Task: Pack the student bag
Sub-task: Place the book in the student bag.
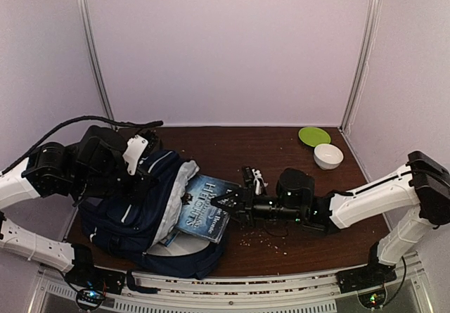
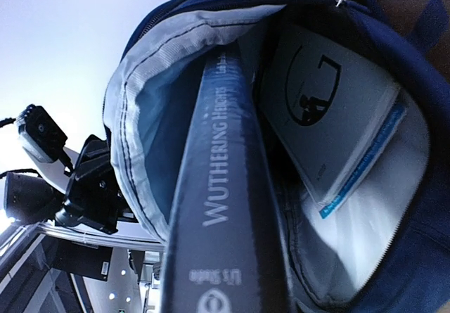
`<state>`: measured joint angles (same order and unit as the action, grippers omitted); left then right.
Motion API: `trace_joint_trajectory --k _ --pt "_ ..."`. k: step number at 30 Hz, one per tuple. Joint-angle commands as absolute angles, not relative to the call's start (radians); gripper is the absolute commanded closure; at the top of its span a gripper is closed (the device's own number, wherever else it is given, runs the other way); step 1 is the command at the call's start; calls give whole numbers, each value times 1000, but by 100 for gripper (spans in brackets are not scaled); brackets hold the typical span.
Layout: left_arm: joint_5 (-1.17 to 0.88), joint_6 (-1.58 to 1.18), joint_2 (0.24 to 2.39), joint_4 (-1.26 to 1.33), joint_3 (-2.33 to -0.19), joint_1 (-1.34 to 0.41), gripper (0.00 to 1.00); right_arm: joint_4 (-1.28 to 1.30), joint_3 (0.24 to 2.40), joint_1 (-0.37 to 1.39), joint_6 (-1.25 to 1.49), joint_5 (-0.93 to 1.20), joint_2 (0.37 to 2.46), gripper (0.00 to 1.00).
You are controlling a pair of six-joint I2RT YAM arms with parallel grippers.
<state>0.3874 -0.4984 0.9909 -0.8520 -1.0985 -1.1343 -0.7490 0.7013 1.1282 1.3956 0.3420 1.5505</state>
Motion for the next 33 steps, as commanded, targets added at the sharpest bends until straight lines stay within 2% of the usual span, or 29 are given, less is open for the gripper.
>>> trace_joint_trajectory --k 1,16,17,18,22,24,27,29,33 --pt "332 -475 916 -515 -1111 -1140 100 -965 827 1152 1459 332 1633 100" --pt "270 -485 804 -434 -1064 -1140 100 -827 1228 1168 1504 195 2062 100" --pt "272 -486 798 -434 -1059 -1140 100 -813 1264 1169 1506 213 2090 97" --pt "275 -487 792 -433 -1053 -1140 100 -787 1300 1171 1503 236 2112 89" --pt "299 -493 761 -429 -1025 -1140 100 -617 1424 1187 1443 371 2159 46" --pt "312 -491 750 -421 -1013 -1140 100 -493 1444 1196 1366 395 2134 33" --pt "329 -483 740 -420 -1012 -1140 100 -375 1385 1202 1280 357 2053 8" --pt "341 -478 732 -420 -1012 -1140 100 -302 1344 1200 1226 322 1988 0" --pt "365 -471 704 -415 -1002 -1140 100 -108 1295 1201 1127 239 1866 1"
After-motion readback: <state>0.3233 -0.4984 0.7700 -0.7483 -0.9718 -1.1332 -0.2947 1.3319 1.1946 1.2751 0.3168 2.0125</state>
